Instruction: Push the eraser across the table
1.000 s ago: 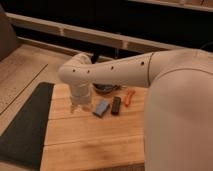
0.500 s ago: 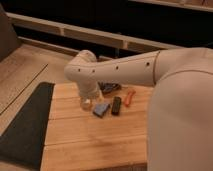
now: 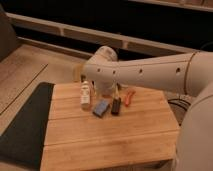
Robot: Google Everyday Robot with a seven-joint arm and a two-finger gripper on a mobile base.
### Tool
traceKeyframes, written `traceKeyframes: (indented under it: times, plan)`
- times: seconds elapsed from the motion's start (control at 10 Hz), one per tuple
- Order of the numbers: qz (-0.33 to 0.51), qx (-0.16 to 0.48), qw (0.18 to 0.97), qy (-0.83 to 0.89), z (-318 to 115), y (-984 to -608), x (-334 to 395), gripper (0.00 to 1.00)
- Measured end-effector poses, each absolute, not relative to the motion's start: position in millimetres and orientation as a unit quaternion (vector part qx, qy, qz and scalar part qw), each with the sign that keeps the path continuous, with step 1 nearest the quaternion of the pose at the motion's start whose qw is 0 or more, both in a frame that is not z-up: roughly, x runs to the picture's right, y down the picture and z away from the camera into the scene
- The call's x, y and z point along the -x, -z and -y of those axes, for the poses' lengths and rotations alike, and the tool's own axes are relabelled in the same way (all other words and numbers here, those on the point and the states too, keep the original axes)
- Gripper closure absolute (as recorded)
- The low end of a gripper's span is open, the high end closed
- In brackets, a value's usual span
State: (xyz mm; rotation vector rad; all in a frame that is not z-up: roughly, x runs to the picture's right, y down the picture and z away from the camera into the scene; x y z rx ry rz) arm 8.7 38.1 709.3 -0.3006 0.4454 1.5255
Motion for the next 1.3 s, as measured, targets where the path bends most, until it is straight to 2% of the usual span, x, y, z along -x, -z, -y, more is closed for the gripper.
traceKeyframes:
  times: [0.2, 0.3, 0.5, 1.1, 1.3]
  plan:
    - [-0.201, 0.133, 0.689, -0.683, -38, -709, -12, 0.74]
    - [-0.201, 0.134, 0.69, -0.683, -38, -709, -11, 0.87]
    - [-0.202, 0.134, 0.69, -0.682, -39, -710, -10, 0.99]
    - [-0.169, 0.146, 0.735, -0.641, -8, -779, -24, 1.0]
    - [-0.134, 0.179, 0.763, -0.607, -7, -804, -13, 1.0]
